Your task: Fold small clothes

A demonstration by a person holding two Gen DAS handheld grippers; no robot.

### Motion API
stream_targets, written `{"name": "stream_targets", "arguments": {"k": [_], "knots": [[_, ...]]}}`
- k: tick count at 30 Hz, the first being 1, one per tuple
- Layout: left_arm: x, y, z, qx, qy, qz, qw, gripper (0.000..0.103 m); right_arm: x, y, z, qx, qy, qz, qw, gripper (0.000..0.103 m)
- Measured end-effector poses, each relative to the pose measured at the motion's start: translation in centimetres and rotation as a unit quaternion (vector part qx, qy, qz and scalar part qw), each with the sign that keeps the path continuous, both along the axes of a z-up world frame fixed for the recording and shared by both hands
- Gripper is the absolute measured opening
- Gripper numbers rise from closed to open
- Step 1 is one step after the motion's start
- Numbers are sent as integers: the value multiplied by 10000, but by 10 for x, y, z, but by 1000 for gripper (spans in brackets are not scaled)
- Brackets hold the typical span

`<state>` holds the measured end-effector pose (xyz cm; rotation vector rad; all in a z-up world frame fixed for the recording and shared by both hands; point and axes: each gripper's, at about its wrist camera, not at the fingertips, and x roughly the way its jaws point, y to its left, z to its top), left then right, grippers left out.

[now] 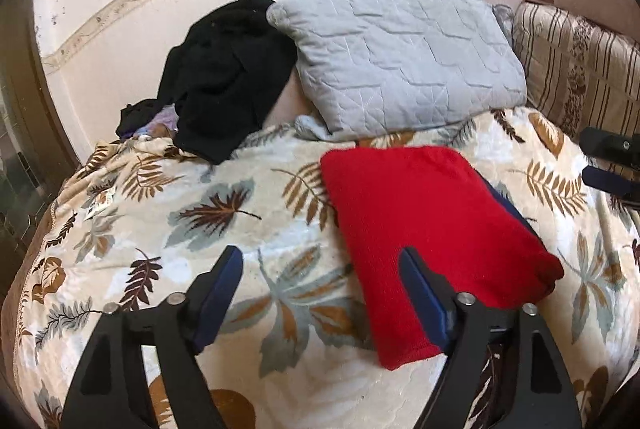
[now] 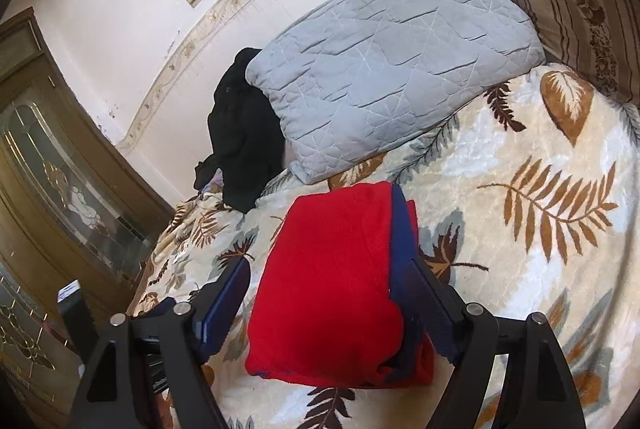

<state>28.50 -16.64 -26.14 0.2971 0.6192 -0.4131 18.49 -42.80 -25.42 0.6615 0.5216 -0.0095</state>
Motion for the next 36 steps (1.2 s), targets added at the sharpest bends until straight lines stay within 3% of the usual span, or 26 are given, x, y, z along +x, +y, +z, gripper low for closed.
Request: {"name": "stream_targets", "arguments": {"k": [6,19,36], "knots": [[-2,-2,0,226,-145,178,9995,86,-3,2,5,-33,-158,14,9999,83],[11,6,-4,131,112,431,9989,87,2,9,3,-86,-104,128,9998,83],[13,-1,-8,189,159,371,9990,87,2,9,2,-72,-122,198,9997,83]]}}
